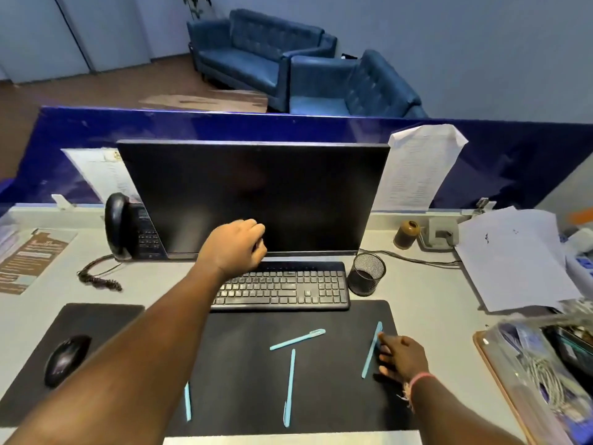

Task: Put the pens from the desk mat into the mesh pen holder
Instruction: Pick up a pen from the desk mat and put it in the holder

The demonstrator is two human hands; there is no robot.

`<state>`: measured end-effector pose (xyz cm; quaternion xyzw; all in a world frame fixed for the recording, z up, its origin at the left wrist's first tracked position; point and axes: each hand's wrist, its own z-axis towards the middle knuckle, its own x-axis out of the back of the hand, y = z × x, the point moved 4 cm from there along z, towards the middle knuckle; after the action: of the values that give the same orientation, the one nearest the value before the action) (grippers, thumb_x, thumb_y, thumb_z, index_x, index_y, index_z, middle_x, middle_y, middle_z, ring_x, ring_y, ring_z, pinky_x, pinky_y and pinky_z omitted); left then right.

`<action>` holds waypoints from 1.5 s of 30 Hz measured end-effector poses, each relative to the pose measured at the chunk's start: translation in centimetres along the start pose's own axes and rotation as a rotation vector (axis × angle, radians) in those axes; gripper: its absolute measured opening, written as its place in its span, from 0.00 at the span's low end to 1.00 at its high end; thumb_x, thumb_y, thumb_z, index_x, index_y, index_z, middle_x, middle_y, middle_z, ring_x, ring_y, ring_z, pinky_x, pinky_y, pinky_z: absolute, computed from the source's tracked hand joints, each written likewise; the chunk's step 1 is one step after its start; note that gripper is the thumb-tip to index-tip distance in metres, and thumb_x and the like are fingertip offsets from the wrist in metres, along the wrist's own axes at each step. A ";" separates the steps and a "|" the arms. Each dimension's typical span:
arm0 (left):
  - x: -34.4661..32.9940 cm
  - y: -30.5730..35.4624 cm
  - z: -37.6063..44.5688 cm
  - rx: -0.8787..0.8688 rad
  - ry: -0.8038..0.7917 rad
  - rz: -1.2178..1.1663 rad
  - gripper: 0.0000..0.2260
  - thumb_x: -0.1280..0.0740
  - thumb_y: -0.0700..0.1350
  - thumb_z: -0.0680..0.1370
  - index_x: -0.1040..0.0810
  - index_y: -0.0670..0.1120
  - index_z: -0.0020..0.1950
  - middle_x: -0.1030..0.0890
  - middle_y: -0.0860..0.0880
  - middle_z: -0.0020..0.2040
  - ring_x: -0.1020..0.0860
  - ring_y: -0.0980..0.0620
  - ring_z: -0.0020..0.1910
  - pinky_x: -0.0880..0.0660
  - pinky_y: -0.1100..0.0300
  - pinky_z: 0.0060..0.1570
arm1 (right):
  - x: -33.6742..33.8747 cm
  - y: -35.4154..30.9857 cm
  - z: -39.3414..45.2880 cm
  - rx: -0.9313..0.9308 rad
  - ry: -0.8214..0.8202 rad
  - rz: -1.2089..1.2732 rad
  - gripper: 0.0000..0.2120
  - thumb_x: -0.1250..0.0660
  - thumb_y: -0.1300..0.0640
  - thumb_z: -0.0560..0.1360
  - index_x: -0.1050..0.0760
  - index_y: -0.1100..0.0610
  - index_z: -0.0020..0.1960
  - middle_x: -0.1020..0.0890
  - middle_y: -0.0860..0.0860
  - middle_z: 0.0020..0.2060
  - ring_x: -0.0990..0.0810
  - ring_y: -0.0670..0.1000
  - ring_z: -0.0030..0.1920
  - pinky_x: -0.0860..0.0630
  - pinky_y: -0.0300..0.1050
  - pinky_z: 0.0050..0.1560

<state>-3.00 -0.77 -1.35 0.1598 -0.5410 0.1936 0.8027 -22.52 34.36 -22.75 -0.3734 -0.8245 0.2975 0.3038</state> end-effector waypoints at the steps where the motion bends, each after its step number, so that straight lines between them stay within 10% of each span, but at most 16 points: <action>1: -1.1 0.3 -0.9 0.029 -0.071 -0.004 0.06 0.37 0.48 0.76 0.27 0.48 0.41 0.22 0.50 0.40 0.21 0.46 0.41 0.32 0.55 0.33 | -0.1 -1.9 1.2 -0.002 0.000 -0.053 0.13 0.26 0.53 0.74 0.23 0.63 0.44 0.19 0.61 0.38 0.21 0.58 0.37 0.16 0.56 0.37; 8: -9.9 1.1 -6.2 0.154 -0.738 -0.116 0.05 0.39 0.50 0.77 0.24 0.52 0.47 0.17 0.46 0.52 0.21 0.45 0.49 0.28 0.54 0.45 | -1.4 -3.8 7.1 0.017 0.091 -0.470 0.24 0.28 0.38 0.69 0.23 0.60 0.46 0.15 0.57 0.37 0.16 0.57 0.32 0.17 0.52 0.38; 11: -12.6 1.8 -9.1 0.208 -0.881 -0.152 0.07 0.38 0.49 0.76 0.21 0.49 0.48 0.16 0.45 0.53 0.21 0.44 0.49 0.29 0.56 0.45 | -2.5 -4.7 8.3 0.082 0.053 -0.712 0.20 0.29 0.40 0.71 0.23 0.58 0.47 0.14 0.57 0.43 0.16 0.58 0.43 0.24 0.47 0.44; 15: -14.8 2.2 -11.6 0.274 -0.973 -0.214 0.11 0.38 0.48 0.76 0.20 0.48 0.54 0.17 0.44 0.57 0.20 0.42 0.55 0.25 0.54 0.53 | -2.5 -7.0 6.7 0.090 0.034 -0.669 0.15 0.28 0.48 0.71 0.23 0.61 0.41 0.17 0.55 0.36 0.19 0.54 0.32 0.26 0.45 0.35; 20: -16.1 1.6 -13.1 0.344 -0.945 -0.237 0.14 0.39 0.51 0.75 0.19 0.48 0.55 0.16 0.44 0.57 0.19 0.41 0.55 0.22 0.51 0.56 | 0.7 -9.3 7.0 0.137 0.030 -0.071 0.14 0.33 0.59 0.77 0.24 0.63 0.34 0.23 0.59 0.28 0.29 0.47 0.17 0.35 0.36 0.20; 26: -16.5 0.8 -12.8 0.397 -0.915 -0.313 0.14 0.40 0.53 0.76 0.20 0.45 0.48 0.16 0.44 0.49 0.20 0.42 0.48 0.25 0.53 0.48 | 6.0 -14.6 6.9 0.187 0.143 0.523 0.03 0.36 0.59 0.72 0.25 0.59 0.42 0.24 0.54 0.31 0.25 0.47 0.23 0.35 0.34 0.21; 32: -16.4 0.6 -12.6 0.440 -0.882 -0.314 0.14 0.40 0.54 0.76 0.21 0.45 0.47 0.16 0.44 0.47 0.19 0.42 0.48 0.25 0.54 0.47 | 2.1 -18.7 6.5 0.316 0.000 0.184 0.06 0.35 0.58 0.80 0.20 0.59 0.51 0.16 0.58 0.42 0.16 0.57 0.41 0.24 0.44 0.38; 45: -16.0 -0.1 -14.7 0.505 -0.886 -0.465 0.13 0.35 0.50 0.76 0.18 0.52 0.58 0.15 0.51 0.58 0.19 0.49 0.57 0.24 0.53 0.61 | -2.0 -19.0 9.4 0.393 0.016 -0.221 0.09 0.30 0.59 0.77 0.20 0.65 0.52 0.16 0.62 0.43 0.21 0.56 0.35 0.28 0.43 0.34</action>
<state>3.45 3.74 -21.60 0.5284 -0.7138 0.0494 0.4570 -36.51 19.95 -15.66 -0.2168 -0.7843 0.4143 0.4078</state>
